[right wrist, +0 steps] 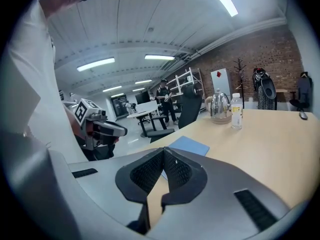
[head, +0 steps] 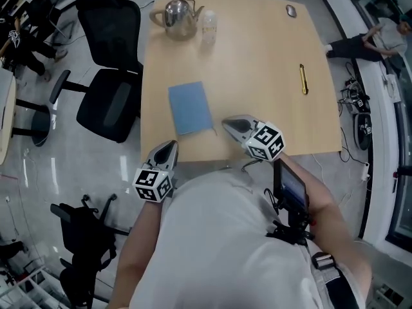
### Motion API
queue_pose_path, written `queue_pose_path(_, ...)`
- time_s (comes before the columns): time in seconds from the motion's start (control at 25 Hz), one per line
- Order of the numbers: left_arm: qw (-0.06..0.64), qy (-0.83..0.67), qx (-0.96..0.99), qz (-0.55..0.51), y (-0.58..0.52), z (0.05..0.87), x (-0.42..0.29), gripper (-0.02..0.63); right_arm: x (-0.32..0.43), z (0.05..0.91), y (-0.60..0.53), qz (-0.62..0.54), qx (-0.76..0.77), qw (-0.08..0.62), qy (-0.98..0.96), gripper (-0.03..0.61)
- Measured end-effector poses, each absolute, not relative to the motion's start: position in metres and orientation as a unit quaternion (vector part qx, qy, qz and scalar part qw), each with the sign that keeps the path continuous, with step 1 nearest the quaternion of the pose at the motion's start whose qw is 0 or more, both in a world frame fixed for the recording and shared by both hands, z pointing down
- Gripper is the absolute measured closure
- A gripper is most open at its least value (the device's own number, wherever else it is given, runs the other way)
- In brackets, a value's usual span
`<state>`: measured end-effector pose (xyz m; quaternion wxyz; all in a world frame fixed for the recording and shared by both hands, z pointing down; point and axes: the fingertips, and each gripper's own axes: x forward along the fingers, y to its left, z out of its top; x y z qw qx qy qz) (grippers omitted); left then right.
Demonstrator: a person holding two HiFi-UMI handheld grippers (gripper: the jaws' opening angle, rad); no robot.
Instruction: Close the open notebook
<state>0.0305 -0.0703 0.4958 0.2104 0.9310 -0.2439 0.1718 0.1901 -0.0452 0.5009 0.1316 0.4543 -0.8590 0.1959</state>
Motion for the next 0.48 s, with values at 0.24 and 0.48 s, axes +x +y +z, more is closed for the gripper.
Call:
queue_pose_path(0.24,0.195,-0.247,0.932,0.180,-0.088,0.493,0.028,0.604,0.184,0.497,-0.065,0.190,0.452,0.120,-0.863,0.561)
queue_pose_path(0.48,0.201,-0.253,0.929,0.182,-0.085,0.495,0.040,0.604,0.197,0.500,-0.058,0.201,0.446,0.123,-0.864,0.561)
